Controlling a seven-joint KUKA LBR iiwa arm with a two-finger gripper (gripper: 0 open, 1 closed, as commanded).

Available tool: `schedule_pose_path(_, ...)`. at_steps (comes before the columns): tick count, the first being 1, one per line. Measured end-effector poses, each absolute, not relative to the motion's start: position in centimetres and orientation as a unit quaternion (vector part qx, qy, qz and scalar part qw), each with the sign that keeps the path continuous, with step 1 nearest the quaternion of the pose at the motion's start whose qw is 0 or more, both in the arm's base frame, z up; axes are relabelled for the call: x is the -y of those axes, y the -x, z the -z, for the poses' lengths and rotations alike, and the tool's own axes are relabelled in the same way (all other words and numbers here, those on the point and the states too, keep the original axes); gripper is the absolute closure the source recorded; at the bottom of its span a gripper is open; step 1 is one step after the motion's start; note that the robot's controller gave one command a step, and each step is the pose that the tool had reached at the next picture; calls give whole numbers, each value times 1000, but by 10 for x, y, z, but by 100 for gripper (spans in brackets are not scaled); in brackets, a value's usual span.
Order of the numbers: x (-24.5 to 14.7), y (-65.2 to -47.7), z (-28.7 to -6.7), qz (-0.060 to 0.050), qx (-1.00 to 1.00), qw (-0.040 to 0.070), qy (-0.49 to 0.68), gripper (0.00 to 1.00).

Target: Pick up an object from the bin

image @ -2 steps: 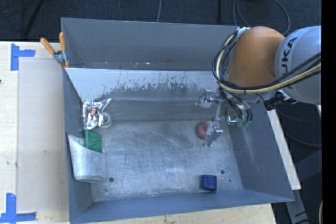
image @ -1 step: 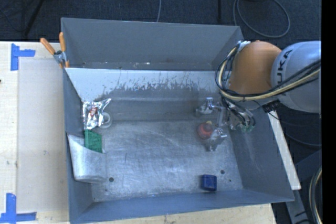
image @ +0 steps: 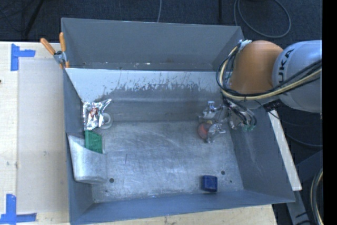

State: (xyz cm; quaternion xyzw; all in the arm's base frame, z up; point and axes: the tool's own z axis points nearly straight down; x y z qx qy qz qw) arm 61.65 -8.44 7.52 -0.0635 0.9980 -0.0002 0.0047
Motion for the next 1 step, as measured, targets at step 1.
schedule_pose_path(1,89,-590,-211,1,-998,4,58,100)
